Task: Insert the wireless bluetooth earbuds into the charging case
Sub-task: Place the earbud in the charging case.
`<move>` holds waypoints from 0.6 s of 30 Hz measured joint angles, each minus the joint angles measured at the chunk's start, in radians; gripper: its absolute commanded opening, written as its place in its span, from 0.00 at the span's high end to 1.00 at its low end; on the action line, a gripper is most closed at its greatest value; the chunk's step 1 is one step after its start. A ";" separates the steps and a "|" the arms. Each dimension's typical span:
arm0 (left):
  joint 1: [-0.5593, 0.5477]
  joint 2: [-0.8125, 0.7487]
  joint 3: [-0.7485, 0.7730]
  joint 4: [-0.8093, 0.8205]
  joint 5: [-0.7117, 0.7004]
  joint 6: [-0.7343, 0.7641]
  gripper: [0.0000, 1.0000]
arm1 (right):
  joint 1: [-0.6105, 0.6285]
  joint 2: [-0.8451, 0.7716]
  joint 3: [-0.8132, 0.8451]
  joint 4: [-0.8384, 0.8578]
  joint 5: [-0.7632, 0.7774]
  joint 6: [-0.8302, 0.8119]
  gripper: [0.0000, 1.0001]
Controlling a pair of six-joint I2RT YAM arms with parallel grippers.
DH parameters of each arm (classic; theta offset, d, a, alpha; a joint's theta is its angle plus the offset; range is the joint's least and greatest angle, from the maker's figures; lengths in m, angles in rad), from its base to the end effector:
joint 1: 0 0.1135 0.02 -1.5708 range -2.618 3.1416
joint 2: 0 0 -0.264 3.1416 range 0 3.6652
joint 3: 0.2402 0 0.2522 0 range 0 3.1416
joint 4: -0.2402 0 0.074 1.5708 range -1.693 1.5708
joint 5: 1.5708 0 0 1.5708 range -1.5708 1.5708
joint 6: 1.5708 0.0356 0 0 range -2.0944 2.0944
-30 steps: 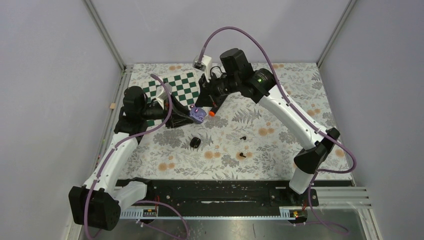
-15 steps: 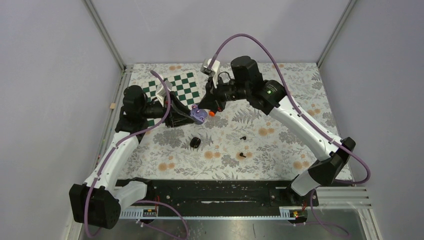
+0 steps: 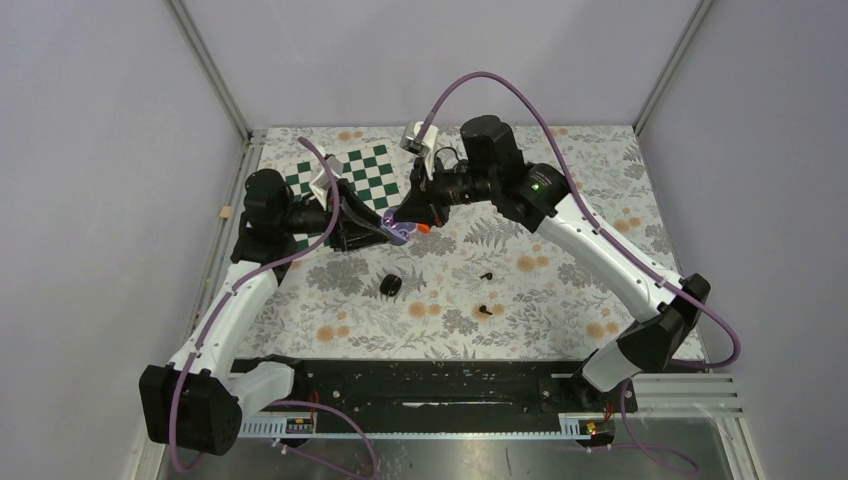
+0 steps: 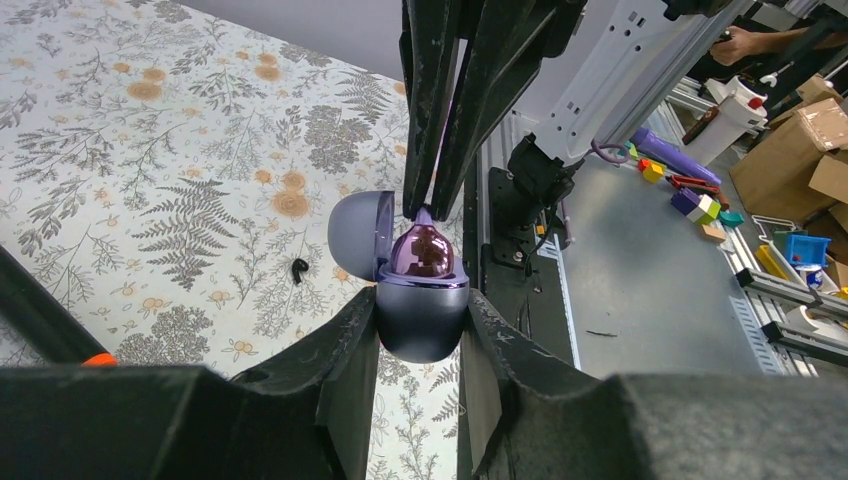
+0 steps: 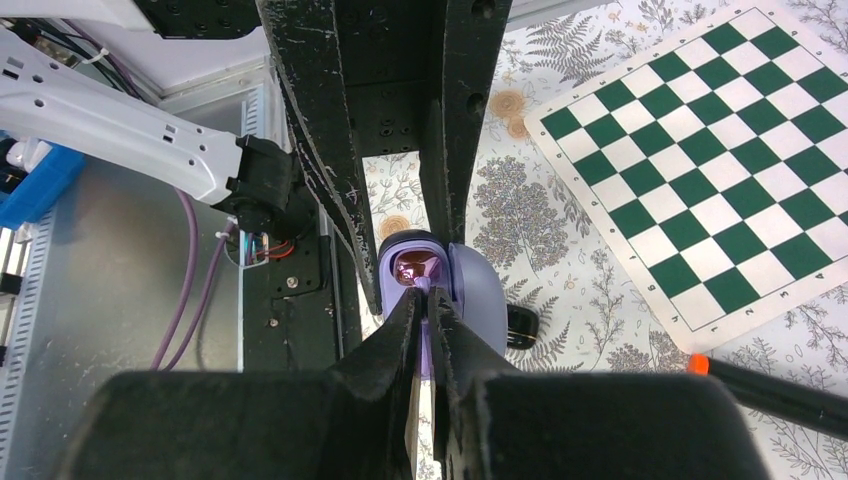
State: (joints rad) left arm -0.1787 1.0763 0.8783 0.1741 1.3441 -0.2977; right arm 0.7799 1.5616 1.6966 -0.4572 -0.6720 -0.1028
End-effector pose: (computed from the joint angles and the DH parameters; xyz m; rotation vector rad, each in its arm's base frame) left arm 0.2189 -0.0748 0.3546 1.0020 1.4616 -1.4044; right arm 0.2324 0.2611 0.4377 -1.2502 1.5215 1.0860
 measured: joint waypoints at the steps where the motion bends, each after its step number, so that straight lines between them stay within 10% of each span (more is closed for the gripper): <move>1: 0.000 0.000 0.001 0.002 0.000 -0.001 1.00 | 0.000 0.000 0.000 0.000 -0.001 0.000 1.00; 8: 0.000 0.007 0.004 0.008 0.002 -0.010 1.00 | 0.000 0.008 0.001 0.000 -0.022 -0.006 1.00; 18: 0.007 0.019 0.004 0.005 0.003 -0.007 1.00 | -0.002 0.069 0.070 -0.051 -0.080 -0.038 0.50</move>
State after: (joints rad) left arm -0.1719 1.0950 0.8825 0.1795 1.3476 -0.3046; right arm 0.7776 1.6310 1.7668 -0.5087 -0.7517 -0.1410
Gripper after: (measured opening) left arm 0.327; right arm 0.364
